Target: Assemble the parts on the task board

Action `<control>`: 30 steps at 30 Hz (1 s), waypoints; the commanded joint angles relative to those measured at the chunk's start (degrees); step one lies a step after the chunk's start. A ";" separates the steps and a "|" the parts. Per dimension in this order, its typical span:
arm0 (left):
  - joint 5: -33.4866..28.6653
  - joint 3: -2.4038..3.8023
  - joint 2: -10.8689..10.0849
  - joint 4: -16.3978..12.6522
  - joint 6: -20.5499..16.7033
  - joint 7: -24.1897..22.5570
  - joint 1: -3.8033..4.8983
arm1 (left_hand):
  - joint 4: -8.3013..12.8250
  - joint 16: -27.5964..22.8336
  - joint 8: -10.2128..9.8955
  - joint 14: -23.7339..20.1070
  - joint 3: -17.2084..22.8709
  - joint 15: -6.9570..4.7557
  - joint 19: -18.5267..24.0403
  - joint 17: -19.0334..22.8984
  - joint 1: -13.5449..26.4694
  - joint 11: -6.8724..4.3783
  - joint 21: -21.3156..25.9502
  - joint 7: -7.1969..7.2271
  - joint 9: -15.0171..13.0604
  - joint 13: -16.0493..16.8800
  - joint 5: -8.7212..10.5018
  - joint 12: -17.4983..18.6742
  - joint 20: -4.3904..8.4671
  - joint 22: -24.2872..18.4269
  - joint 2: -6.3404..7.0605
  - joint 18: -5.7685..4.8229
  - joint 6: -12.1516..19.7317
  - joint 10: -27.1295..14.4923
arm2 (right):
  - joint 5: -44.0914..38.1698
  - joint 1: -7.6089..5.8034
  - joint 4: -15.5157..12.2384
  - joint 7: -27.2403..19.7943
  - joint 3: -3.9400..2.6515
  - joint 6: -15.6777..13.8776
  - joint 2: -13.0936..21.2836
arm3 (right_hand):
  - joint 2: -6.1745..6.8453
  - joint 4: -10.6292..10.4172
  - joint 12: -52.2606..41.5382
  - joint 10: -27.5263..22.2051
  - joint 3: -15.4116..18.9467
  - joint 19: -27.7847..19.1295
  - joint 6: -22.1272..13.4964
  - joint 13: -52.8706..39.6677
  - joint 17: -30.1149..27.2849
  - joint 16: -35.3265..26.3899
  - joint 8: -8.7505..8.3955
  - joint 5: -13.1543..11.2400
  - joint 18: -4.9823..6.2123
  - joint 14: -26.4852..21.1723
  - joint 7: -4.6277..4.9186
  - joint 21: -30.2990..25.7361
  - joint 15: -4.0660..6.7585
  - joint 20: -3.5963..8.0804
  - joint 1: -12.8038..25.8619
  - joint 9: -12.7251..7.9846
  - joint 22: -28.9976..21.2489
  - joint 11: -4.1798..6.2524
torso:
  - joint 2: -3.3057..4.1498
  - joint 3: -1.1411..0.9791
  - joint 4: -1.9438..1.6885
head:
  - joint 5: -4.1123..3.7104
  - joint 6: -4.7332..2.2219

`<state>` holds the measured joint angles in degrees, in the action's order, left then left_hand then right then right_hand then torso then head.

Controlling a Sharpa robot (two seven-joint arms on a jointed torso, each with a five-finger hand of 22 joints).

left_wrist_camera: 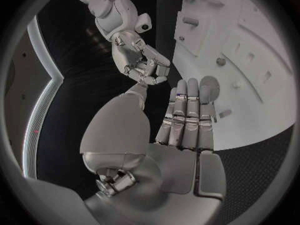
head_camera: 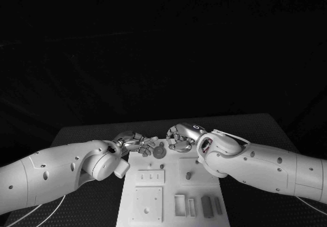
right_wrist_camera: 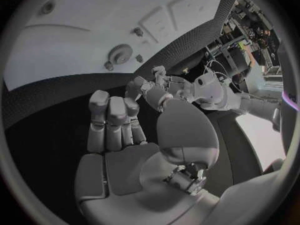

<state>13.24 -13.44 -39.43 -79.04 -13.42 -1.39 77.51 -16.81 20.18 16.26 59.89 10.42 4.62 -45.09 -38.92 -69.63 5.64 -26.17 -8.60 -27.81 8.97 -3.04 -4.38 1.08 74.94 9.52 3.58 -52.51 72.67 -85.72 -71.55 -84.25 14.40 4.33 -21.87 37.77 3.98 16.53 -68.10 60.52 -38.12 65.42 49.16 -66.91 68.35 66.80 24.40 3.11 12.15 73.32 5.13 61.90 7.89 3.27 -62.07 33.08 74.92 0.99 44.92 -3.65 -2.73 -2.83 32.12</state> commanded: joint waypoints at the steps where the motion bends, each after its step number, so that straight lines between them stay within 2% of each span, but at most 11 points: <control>1: 1.51 0.03 0.54 -0.17 0.02 1.58 0.10 | 0.03 -0.27 -0.22 -0.34 0.41 0.07 0.54 -0.09 0.83 -0.07 -0.36 0.15 0.06 0.01 0.22 0.34 -0.04 0.83 -0.02 0.39 0.17 -0.37 | -2.36 -0.01 -0.32 2.02 -0.02 0.41 -0.67 | -0.20 0.30 -0.02 -1.01 -0.06 0.40 11.61 0.11 -0.10 0.15 0.12 -0.32 2.85 0.18 -1.42 0.25 0.20 -0.04 -0.26 0.07 0.39 1.36 | -0.14 0.07 -0.06 | 0.12 0.15; 9: 1.75 0.04 1.12 -0.35 0.38 1.78 0.10 | 0.08 -0.29 -0.12 -0.35 0.80 0.08 0.62 -0.19 0.89 -0.12 -0.41 0.24 0.04 0.06 0.22 0.27 -0.06 0.87 -0.20 0.41 -0.02 -0.31 | -2.66 -0.01 -0.70 2.31 -0.02 0.75 -1.90 | -0.09 0.29 0.04 -0.88 -0.18 0.48 11.69 0.17 -0.16 0.11 0.07 -0.32 2.85 0.29 -1.44 0.27 0.25 -0.10 -0.32 0.11 0.36 1.39 | -0.06 0.03 0.05 | 0.34 0.21; 30: 1.74 0.04 2.35 -0.08 1.27 1.76 0.08 | 0.25 -0.26 0.15 -0.20 0.87 0.01 0.82 -0.59 0.54 -0.34 -0.64 0.51 -0.01 0.26 0.23 0.06 -0.04 0.97 -1.71 0.46 -0.52 0.03 | -2.76 0.00 -0.90 2.22 0.00 1.46 -3.72 | 0.02 0.27 0.15 -0.70 -0.38 0.59 11.78 0.25 -0.25 0.03 -0.04 -0.32 2.85 0.45 -1.45 0.27 0.28 -0.18 -0.27 0.16 0.29 1.41 | -0.10 0.00 -0.04 | 0.51 0.46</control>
<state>14.73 -13.44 -37.34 -79.05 -13.26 0.47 77.51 -16.74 20.18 16.26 59.89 11.11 4.61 -44.72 -39.46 -69.10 5.64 -26.61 -8.22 -27.82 9.17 -3.04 -4.38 1.12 74.91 8.25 3.44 -52.88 72.67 -87.69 -71.55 -85.21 16.62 4.34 -21.28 34.23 3.99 16.69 -68.04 60.73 -38.27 65.69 49.40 -66.72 68.17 66.79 24.39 3.11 12.44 73.63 4.88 61.89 7.76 2.98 -62.07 33.24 74.91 1.20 44.84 -3.65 -2.70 -2.33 32.53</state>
